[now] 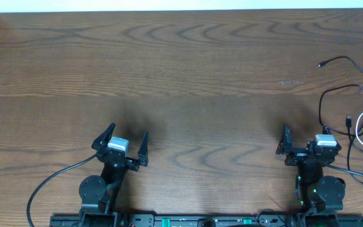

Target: Untangle cables

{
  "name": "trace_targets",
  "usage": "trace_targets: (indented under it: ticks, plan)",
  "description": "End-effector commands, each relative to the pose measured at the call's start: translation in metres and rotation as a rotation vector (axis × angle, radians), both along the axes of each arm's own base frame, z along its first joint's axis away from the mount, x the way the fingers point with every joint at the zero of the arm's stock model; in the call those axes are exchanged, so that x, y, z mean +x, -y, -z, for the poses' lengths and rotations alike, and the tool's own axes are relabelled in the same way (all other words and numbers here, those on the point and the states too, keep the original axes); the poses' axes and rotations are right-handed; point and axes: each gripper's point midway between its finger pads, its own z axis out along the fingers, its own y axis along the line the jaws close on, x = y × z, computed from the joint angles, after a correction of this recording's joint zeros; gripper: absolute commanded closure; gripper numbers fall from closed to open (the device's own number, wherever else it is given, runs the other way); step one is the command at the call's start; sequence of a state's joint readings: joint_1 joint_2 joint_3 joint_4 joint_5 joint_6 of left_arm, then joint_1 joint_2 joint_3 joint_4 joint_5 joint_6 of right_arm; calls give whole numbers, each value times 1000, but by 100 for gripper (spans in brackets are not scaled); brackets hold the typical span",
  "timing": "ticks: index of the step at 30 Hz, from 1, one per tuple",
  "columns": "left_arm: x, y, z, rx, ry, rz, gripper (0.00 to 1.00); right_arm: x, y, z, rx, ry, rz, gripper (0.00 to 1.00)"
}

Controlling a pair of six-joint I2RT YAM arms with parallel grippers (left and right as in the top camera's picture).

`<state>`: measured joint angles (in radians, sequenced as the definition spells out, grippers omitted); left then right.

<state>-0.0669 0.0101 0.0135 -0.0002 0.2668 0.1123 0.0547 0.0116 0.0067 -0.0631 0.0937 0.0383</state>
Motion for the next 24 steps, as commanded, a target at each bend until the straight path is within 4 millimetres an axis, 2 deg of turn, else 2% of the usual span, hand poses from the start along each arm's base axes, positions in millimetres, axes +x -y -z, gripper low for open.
trace_targets:
  ticks: [1, 5, 24]
  plan:
    - [-4, 8, 14, 7, -47, 53, 5, 0, 2, 0, 9, 2, 9, 1]
    - [-4, 8, 14, -44, -63, 47, 5, 0, 2, 0, 9, 2, 9, 1]
    - [-4, 8, 13, -43, -59, 48, 5, 0, 2, 0, 9, 2, 9, 1]
